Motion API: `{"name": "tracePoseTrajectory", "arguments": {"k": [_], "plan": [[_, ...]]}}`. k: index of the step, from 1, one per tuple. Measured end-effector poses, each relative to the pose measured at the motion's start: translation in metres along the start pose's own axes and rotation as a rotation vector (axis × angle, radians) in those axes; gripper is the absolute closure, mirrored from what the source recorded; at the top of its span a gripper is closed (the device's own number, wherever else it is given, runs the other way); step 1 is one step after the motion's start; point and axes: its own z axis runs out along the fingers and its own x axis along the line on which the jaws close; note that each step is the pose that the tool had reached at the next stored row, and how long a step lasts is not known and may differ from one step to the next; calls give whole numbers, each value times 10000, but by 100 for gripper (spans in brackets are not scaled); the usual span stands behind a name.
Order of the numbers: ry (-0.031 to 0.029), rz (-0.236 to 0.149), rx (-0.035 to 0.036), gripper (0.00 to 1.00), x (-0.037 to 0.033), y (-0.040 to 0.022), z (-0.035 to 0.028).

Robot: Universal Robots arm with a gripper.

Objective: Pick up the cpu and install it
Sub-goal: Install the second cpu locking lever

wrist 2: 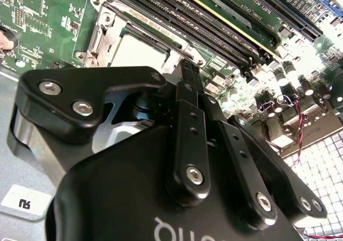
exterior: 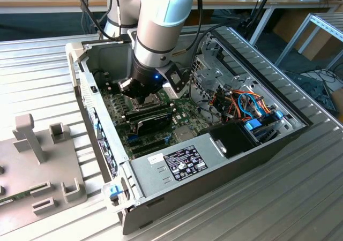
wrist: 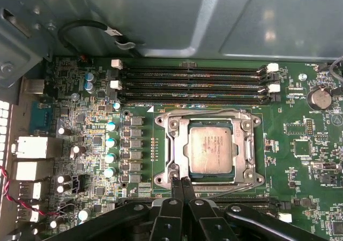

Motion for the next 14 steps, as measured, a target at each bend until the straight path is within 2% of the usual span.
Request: {"name": "tracePoseTrajectory", "arguments": {"k": [3,8,14], "plan": [[-1,0,-3,89,0,0,0],[-1,0,-3,89,-1,5,-39],[0,0,-2,89,-1,-29,-46]]}}
